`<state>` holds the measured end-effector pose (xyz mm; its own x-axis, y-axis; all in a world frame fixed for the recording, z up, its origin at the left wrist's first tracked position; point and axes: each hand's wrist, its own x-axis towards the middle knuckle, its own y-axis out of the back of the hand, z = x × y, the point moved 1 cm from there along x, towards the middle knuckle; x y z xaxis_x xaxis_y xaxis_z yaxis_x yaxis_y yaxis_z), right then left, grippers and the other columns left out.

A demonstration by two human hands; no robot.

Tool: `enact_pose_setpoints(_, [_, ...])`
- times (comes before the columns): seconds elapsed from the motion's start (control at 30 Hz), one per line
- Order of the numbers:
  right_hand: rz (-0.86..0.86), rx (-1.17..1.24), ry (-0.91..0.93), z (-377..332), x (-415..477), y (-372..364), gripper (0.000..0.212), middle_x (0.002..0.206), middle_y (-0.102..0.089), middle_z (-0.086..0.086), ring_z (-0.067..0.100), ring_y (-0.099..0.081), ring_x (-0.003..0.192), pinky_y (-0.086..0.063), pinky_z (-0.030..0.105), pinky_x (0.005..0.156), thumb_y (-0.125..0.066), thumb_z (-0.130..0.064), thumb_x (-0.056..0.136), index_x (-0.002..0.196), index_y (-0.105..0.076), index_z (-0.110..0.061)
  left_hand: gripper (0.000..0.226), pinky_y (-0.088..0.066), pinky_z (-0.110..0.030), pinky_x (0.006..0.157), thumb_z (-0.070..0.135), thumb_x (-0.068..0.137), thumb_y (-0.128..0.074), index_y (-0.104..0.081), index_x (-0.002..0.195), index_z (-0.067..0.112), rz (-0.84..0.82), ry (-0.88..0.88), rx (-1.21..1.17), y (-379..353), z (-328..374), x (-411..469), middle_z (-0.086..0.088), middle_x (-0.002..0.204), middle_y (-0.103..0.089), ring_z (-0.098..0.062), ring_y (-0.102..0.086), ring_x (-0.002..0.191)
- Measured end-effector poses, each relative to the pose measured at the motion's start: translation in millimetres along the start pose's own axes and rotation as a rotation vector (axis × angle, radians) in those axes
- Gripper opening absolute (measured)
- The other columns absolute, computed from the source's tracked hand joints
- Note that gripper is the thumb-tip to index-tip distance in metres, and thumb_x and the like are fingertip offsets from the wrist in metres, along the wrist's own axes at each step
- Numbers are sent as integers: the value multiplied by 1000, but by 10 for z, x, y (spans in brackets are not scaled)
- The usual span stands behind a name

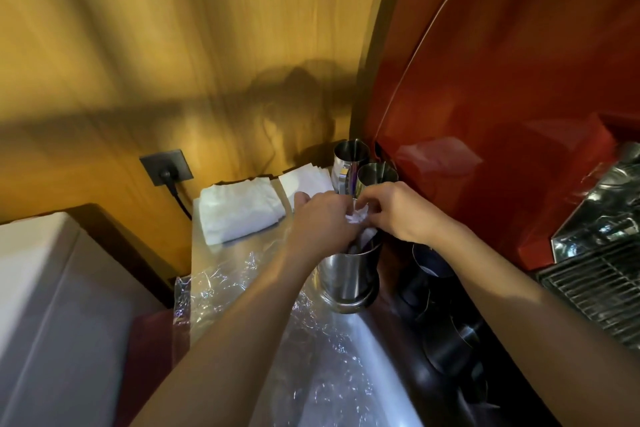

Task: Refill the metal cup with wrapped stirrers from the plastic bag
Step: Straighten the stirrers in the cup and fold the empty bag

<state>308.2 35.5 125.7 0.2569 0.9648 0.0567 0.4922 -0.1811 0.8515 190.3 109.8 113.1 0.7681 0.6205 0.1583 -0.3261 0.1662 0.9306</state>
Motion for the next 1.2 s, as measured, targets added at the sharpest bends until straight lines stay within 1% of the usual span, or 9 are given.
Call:
enact_pose_setpoints(0.13, [0, 108, 53, -6, 42, 34, 14, 71, -56, -5, 6, -51, 61, -40, 14, 55, -67, -7, 78, 91, -67, -14, 23, -36, -36, 74, 33, 78, -65, -51, 84, 15, -49, 64, -159, 102, -86, -28, -4, 84, -49, -31, -55, 87])
enact_pose_setpoints(0.33, [-16, 61, 5, 65, 107, -16, 24, 81, -58, 1, 15, -52, 69, -43, 28, 62, -66, -7, 76, 99, -62, -10, 57, -48, -40, 79, 24, 75, -72, -45, 123, 11, -70, 31, -120, 84, -63, -23, -12, 122, -47, -31, -54, 104])
enact_pose_setpoints(0.43, [-26, 29, -34, 75, 126, -44, 22, 83, -60, 2, 19, -57, 76, -47, 32, 65, -63, -6, 79, 100, -65, -12, 41, -45, -35, 71, 20, 79, -66, -53, 118, 12, 64, -51, -53, 34, -55, -12, -10, 116, -51, -28, -56, 98])
enact_pose_setpoints(0.53, [-8, 49, -38, 49, 144, -53, 23, 90, -67, 10, 24, -61, 82, -52, 39, 73, -59, -2, 79, 98, -67, -13, 38, -47, -40, 75, 19, 82, -62, -53, 119, 12, 2, -69, -63, -33, -53, 13, -11, 113, -56, -30, -57, 98])
enact_pose_setpoints(0.63, [45, 77, -34, 22, 162, -36, 22, 92, -68, 9, 17, -59, 80, -46, 25, 69, -66, -7, 77, 98, -67, -12, 37, -43, -36, 73, 18, 83, -62, -53, 118, 11, 30, -66, -54, -46, -67, 51, -13, 111, -58, -32, -57, 97])
enact_pose_setpoints(0.73, [-68, 109, -28, 19, 136, 30, 33, 80, -62, -3, 8, -56, 69, -42, 12, 57, -74, -13, 71, 102, -64, -14, 35, -41, -35, 72, 16, 82, -62, -55, 116, 10, 23, -78, -56, -23, -84, 75, -14, 108, -58, -32, -57, 95])
enact_pose_setpoints(0.87, [-239, 68, -10, 14, 103, 115, 47, 90, -58, 2, 15, -56, 77, -46, 26, 63, -77, -7, 64, 108, -59, -11, 37, -44, -35, 81, 7, 81, -54, -56, 118, 8, -82, -99, -88, 37, -133, 113, -16, 113, -59, -32, -56, 103])
enact_pose_setpoints(1.0, [-232, -67, 17, -24, 154, 129, 36, 77, -44, -12, 10, -49, 71, -35, 17, 53, -71, -1, 70, 103, -59, -11, 36, -37, -25, 78, 8, 81, -54, -57, 117, 8, -158, -139, -116, 73, -142, 136, -14, 117, -61, -28, -55, 107])
enact_pose_setpoints(1.2, [-179, -130, 46, -61, 183, 112, 21, 80, -46, -2, 17, -47, 78, -35, 18, 55, -60, 0, 79, 99, -60, -2, 26, -34, -24, 71, 11, 83, -54, -58, 109, 8, -106, -149, -126, 76, -137, 140, -14, 106, -62, -26, -56, 98])
